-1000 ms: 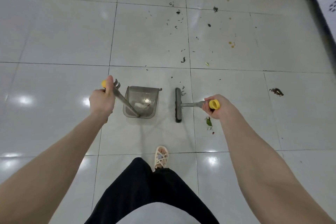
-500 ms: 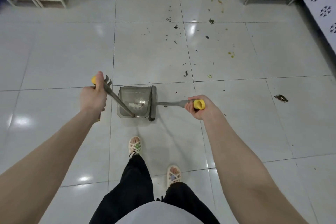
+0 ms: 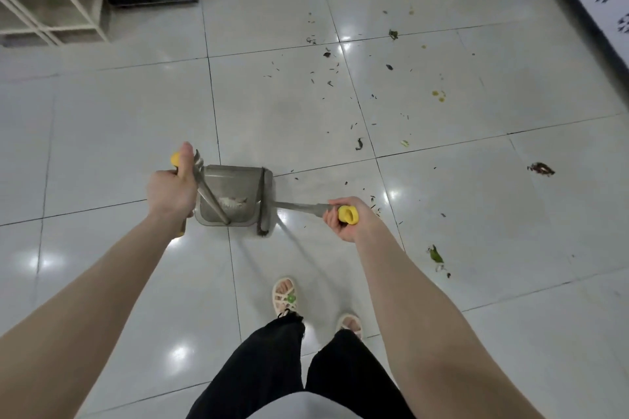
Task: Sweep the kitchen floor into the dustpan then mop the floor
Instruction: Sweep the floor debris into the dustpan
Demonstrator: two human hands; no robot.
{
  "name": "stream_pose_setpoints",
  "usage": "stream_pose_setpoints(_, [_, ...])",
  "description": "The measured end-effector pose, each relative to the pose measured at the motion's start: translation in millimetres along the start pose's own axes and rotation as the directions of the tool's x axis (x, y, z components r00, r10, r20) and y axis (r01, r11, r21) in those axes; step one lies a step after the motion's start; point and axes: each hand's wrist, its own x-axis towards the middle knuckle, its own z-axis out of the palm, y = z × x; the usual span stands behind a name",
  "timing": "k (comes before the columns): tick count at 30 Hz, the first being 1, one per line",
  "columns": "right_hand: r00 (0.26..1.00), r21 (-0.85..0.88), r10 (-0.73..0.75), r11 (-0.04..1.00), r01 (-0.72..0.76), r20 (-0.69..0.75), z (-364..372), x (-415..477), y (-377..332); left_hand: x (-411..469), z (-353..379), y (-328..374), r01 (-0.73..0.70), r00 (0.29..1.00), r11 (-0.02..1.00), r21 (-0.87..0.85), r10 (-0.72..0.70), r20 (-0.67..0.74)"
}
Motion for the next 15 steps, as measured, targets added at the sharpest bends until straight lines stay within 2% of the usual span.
stream_pose_setpoints(3, [0.997, -0.032, -0.031, 0.999, 0.029, -0.067, 0, 0, -6, 12, 4, 4, -0.008, 1.0, 1.0, 0.017, 0.007, 0.021])
stream_pose_setpoints(7, [0.988, 0.008, -0.074, 0.997, 0.076, -0.135, -8, -13, -27, 19, 19, 11, -0.026, 0.997, 0.999, 0.046, 0.022, 0.073])
stream_pose_setpoints(15, [0.955, 0.035, -0.128, 0.989, 0.142, -0.266, -58, -52, -69, 17, 59, 32, -0.052, 0.984, 0.996, 0.073, 0.038, 0.175])
